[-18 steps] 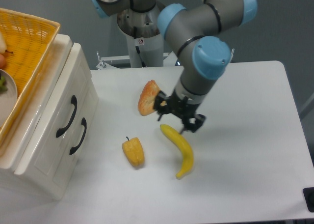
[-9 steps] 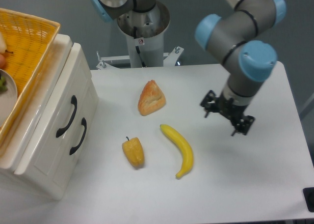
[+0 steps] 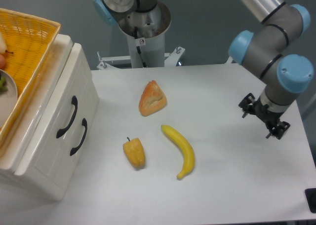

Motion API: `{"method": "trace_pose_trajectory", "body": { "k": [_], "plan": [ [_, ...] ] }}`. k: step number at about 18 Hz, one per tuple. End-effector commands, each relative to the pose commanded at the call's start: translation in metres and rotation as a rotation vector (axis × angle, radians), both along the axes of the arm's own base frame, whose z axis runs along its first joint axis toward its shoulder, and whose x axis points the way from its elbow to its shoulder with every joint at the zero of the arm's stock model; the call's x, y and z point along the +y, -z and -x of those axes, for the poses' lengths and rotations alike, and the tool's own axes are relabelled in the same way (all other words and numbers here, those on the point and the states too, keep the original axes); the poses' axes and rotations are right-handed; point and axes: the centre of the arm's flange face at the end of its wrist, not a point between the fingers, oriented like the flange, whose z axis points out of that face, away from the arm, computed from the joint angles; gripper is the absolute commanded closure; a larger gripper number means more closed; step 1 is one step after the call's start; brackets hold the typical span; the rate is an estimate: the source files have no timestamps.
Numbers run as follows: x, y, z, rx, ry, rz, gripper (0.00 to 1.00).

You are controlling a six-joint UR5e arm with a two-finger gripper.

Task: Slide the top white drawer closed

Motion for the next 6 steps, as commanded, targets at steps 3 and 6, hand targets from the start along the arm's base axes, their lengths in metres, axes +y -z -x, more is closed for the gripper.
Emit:
{"method": "trace_pose_trajectory", "body": {
  "k": [3,6],
  "plan": [
    [-0.0036,0.0012,0.0095,0.007,0.032,-0.004,0.0],
    [-0.0069,0.0022,0.0131,0.016,0.038,-0.008,0.0]
  ]
}}
